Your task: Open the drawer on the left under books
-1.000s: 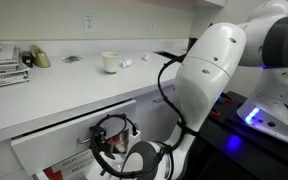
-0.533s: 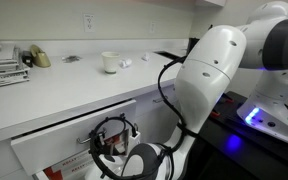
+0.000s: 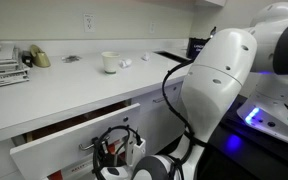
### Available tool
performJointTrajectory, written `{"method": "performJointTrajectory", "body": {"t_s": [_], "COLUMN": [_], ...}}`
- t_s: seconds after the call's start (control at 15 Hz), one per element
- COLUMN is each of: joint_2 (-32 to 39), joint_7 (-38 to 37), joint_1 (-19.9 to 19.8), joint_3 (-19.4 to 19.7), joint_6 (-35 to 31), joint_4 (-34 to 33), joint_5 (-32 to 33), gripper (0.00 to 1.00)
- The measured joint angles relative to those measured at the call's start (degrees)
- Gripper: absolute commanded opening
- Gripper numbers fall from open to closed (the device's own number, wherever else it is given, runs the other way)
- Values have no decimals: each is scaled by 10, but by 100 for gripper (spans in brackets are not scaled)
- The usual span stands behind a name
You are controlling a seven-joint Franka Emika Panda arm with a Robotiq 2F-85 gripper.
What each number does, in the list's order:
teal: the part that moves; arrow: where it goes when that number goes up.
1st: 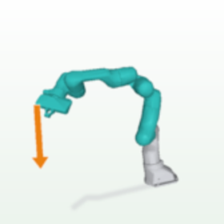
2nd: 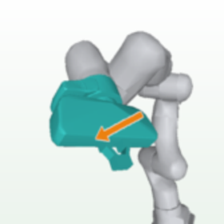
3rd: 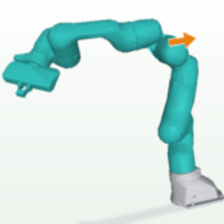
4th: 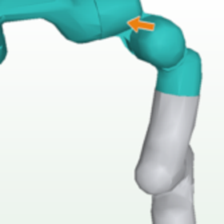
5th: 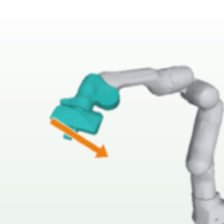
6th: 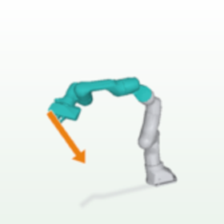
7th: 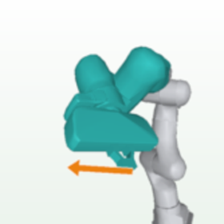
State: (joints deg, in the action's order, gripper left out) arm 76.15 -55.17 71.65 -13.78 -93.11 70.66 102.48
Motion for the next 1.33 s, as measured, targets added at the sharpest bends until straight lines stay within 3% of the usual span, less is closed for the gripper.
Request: {"method": "performJointTrajectory", "body": {"t_s": [0.67, 1.27, 1.33], "joint_2": [48, 76, 75], "joint_7": [35, 67, 67], "joint_1": [105, 121, 123], "joint_3": [-13, -56, -54], "joint_6": [96, 136, 136], "joint_4": [-85, -137, -140], "joint_5": [-90, -95, -102], "gripper": [3, 3, 35]}}
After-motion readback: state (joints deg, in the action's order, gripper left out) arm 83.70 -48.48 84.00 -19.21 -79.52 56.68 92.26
